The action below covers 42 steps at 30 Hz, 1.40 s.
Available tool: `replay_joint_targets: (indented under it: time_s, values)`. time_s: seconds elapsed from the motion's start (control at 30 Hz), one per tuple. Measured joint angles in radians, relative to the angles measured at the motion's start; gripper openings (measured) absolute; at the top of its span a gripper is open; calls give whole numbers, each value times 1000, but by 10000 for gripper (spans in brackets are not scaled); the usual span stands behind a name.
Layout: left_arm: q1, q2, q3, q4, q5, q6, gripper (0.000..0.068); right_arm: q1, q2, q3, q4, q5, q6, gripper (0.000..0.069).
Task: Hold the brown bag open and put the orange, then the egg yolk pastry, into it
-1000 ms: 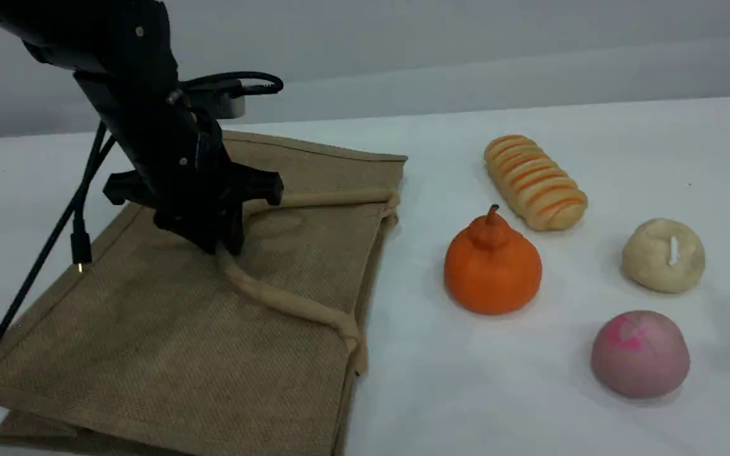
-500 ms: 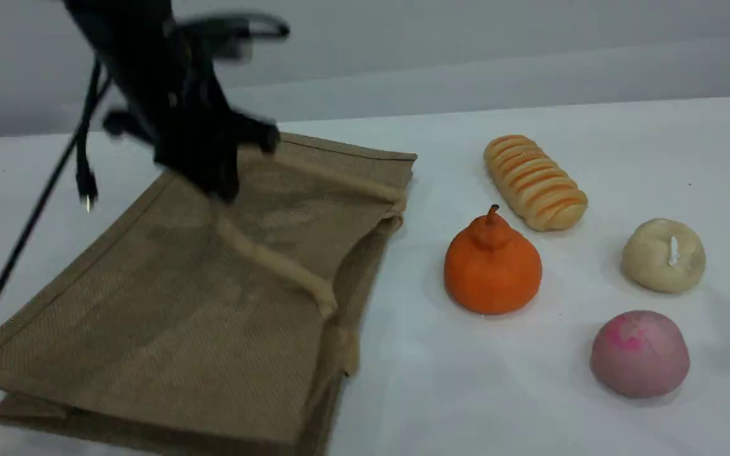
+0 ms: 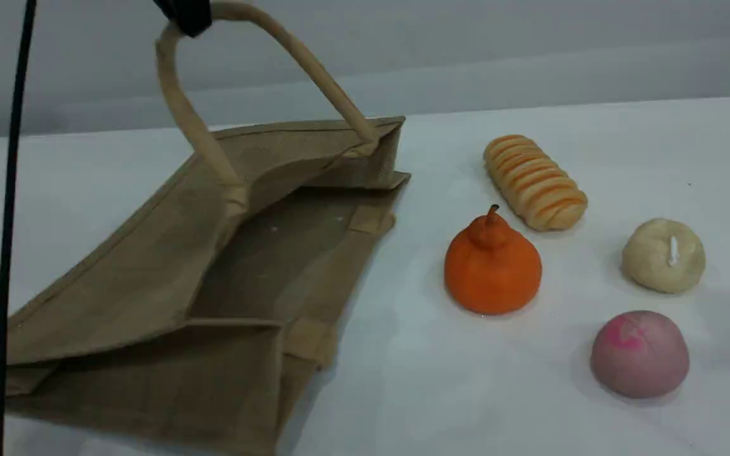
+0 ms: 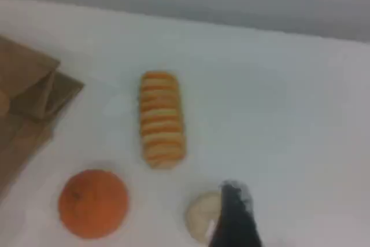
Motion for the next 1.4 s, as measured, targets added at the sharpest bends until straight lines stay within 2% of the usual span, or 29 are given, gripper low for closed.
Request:
replay_joint_targets:
  time_s: [0.13,0.3,0.67,0.87,1.1,1.3,1.4]
  values:
    - [0,0,-83,-34,24,48,95,0,52,0,65,6,-70,457]
    - [0,-16,-170,-128,22,184,95,0,126,0,154,8,-173,457]
    - [0,-105,-172,-187,21,443,95,0,308,0,338,28,-411,457]
    - [0,-149,-182,-298,21,571,95,0,405,0,437,57,-562,457]
    - [0,-149,-182,-306,21,612,95,0,496,0,457,63,-623,457]
    - [0,-149,-182,-306,21,607,95,1,572,0,497,47,-625,457]
    - [0,-149,-182,-306,20,607,95,30,610,0,536,25,-663,457]
